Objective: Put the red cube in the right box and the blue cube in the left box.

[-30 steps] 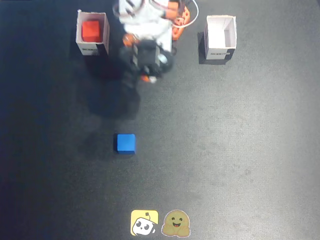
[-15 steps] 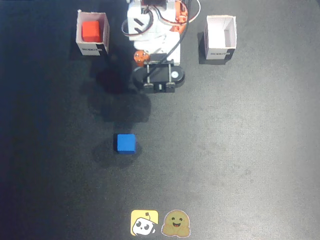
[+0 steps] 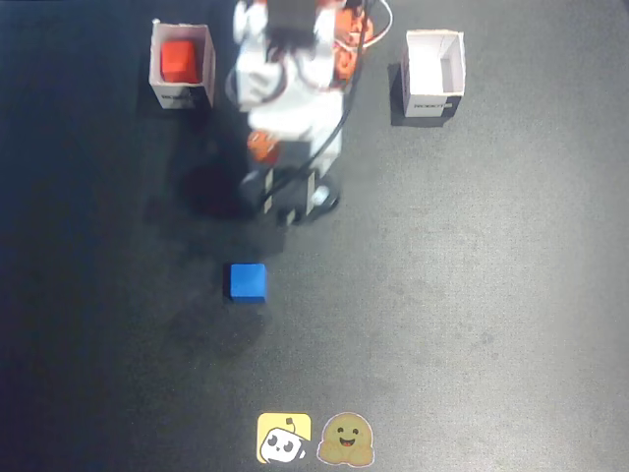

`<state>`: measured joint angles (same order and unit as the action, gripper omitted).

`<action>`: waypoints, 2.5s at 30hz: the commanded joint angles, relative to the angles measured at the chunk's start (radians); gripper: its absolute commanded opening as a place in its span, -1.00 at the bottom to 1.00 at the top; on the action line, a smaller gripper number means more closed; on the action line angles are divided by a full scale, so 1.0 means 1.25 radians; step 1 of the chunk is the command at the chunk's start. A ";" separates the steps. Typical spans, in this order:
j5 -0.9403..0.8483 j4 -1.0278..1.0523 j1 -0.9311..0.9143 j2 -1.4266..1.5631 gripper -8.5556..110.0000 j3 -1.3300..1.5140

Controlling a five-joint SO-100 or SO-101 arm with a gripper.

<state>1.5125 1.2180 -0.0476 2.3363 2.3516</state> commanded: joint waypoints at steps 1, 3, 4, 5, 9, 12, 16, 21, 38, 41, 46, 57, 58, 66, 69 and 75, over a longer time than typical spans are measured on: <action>-0.010 -0.006 -0.040 -0.069 -0.78 -0.082; -0.013 -0.023 -0.052 -0.075 -0.76 -0.083; -0.005 -0.026 -0.055 -0.081 -0.76 -0.083; -0.005 -0.037 -0.059 -0.087 -0.76 -0.083; 0.005 -0.070 -0.074 -0.133 -0.76 -0.086; 0.012 -0.086 -0.081 -0.163 -0.76 -0.092; 0.013 -0.102 -0.081 -0.205 -0.75 -0.110; 0.000 -0.128 -0.074 -0.220 -0.66 -0.117; -0.020 -0.222 -0.077 -0.366 -0.50 -0.169; -0.010 -0.215 -0.080 -0.406 -0.48 -0.196; -0.010 -0.212 -0.075 -0.425 -0.47 -0.222; 0.006 -0.229 -0.049 -0.533 -0.45 -0.291; 0.007 -0.231 -0.047 -0.539 -0.44 -0.295; 0.029 -0.244 -0.022 -0.615 -0.43 -0.323; 0.031 -0.250 -0.018 -0.634 -0.43 -0.325; 0.028 -0.260 -0.018 -0.643 -0.46 -0.312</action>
<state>1.5447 0.9050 -0.0721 1.5217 2.0157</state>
